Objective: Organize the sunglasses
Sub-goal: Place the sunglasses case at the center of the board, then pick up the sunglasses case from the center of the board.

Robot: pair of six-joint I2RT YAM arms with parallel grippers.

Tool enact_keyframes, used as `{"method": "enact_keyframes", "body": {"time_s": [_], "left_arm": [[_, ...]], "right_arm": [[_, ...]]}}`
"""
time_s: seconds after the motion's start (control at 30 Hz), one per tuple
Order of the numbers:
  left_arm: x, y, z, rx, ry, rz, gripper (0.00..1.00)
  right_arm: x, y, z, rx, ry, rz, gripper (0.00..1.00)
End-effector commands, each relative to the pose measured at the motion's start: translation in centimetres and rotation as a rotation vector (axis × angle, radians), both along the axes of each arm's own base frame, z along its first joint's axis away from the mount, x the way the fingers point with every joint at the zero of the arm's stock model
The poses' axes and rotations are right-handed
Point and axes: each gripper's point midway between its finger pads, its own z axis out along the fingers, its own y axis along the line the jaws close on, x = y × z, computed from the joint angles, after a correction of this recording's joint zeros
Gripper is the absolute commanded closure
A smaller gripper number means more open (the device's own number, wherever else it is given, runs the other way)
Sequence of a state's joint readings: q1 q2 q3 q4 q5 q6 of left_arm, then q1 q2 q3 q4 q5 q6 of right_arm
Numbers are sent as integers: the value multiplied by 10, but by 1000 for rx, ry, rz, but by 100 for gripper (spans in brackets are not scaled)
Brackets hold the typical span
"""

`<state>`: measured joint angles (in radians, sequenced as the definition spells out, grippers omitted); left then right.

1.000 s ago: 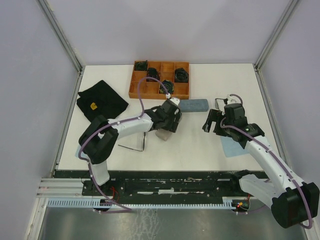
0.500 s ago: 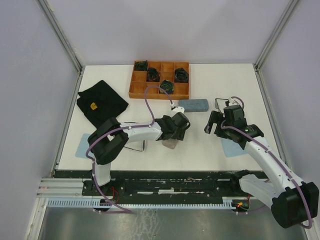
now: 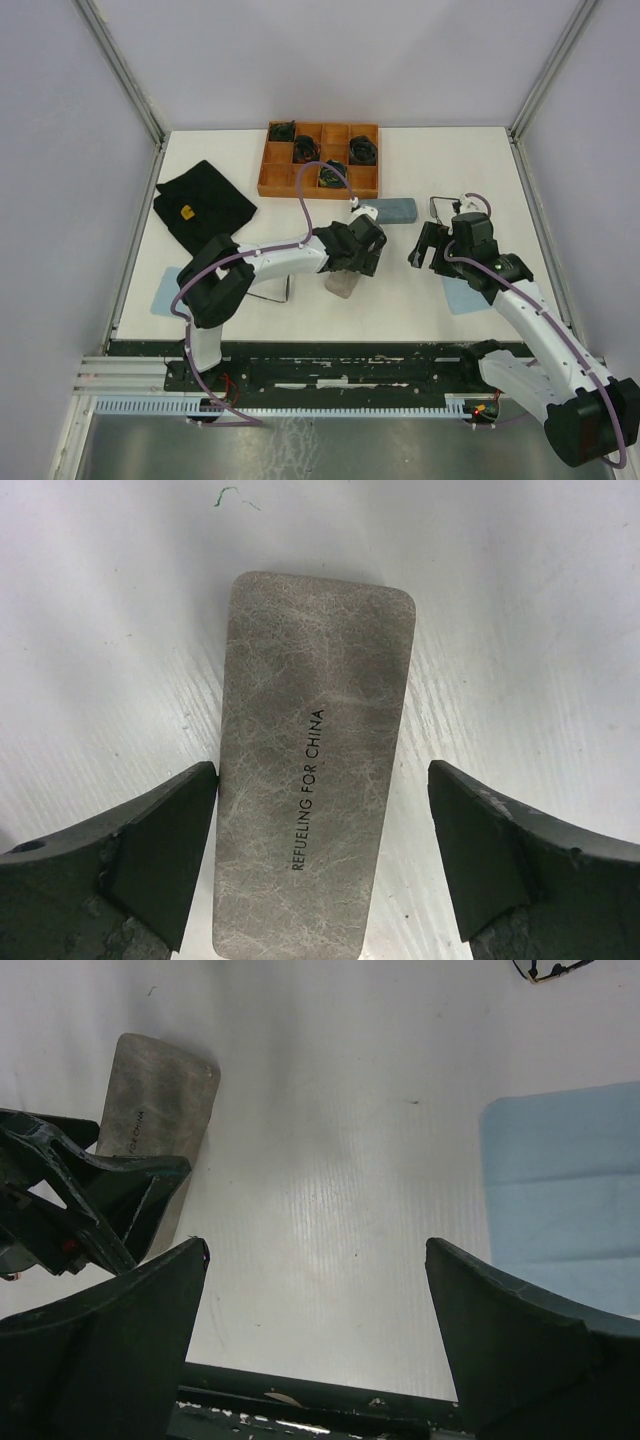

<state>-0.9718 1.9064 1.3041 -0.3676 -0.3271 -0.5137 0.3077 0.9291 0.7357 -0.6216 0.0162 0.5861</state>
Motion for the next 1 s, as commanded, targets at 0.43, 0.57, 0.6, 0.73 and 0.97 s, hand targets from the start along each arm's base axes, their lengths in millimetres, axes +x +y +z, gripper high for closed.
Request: {"method": "enact_keyframes", "body": {"time_s": [0.43, 0.57, 0.6, 0.73, 0.97], "left_arm": [[3, 4, 3, 93, -9, -94, 19], [2, 2, -1, 98, 1, -112, 22], [1, 1, -2, 98, 5, -117, 21], [0, 0, -4, 100, 13, -129, 19], [2, -1, 2, 101, 1, -139, 38]], "right_arm": [[-1, 5, 2, 16, -8, 26, 1], [-2, 6, 1, 18, -7, 29, 1], [-2, 6, 1, 18, -6, 30, 1], [-2, 6, -1, 21, -2, 33, 1], [-1, 8, 0, 26, -7, 36, 1]]}}
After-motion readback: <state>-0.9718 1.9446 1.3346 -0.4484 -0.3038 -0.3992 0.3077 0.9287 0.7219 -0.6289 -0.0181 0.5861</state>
